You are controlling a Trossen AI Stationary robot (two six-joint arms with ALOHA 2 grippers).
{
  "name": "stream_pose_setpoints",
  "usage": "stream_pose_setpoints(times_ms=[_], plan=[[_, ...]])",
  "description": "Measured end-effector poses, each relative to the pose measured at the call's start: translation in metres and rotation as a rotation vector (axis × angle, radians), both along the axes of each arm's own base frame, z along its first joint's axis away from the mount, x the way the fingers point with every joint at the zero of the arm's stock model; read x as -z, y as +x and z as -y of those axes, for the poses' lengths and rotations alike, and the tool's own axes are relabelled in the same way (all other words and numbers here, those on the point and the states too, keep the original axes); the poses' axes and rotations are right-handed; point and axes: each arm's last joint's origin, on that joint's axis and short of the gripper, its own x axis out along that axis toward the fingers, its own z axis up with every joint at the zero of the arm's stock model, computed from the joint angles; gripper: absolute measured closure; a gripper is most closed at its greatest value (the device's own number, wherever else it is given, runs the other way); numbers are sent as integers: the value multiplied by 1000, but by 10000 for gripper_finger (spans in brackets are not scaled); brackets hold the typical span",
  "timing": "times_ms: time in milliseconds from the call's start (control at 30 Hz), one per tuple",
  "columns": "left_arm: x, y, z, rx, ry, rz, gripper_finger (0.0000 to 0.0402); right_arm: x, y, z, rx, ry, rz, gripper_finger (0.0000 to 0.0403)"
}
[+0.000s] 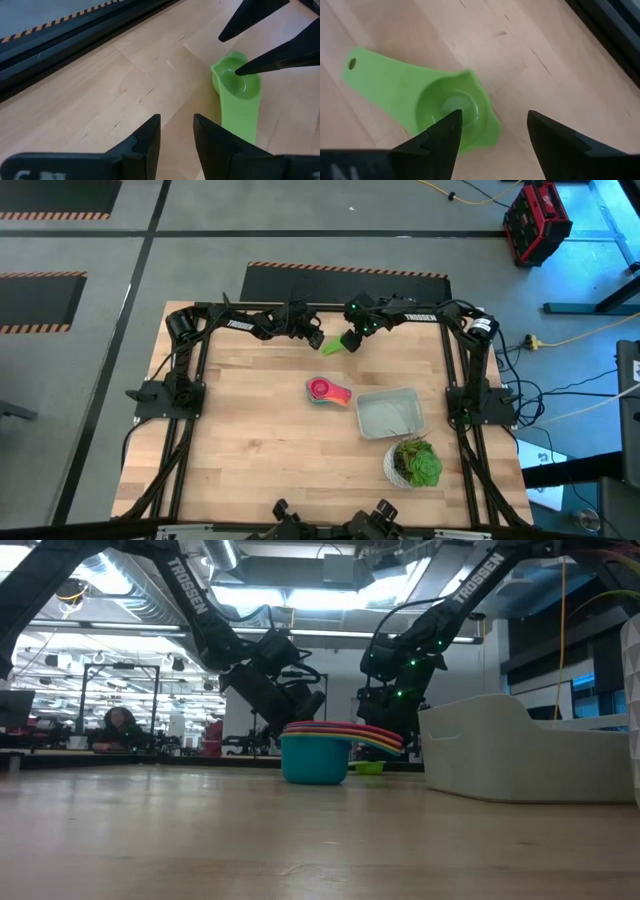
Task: Nest measuring cups in basket
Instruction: Stack the green measuring cup on top of the pink measuring cup
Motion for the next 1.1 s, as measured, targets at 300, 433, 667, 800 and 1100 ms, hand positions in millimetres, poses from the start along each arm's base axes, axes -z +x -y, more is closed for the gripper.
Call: stream_pose_setpoints(times_ms=[300, 433, 667, 800, 1100], plan=[[0, 0, 0, 0, 0, 0, 292, 0, 0, 0, 22, 10, 4, 187], [0, 0, 0, 0, 0, 0, 292, 1, 0, 0, 21, 16, 6, 194], [0, 0, 0, 0, 0, 0, 292, 17, 2, 1, 33, 61, -16, 195], [0, 0, 0, 0, 0, 1, 292, 21, 3, 1, 34, 67, -25, 195], [0, 0, 0, 1, 0, 1, 292, 19, 4, 2, 33, 63, -17, 214]])
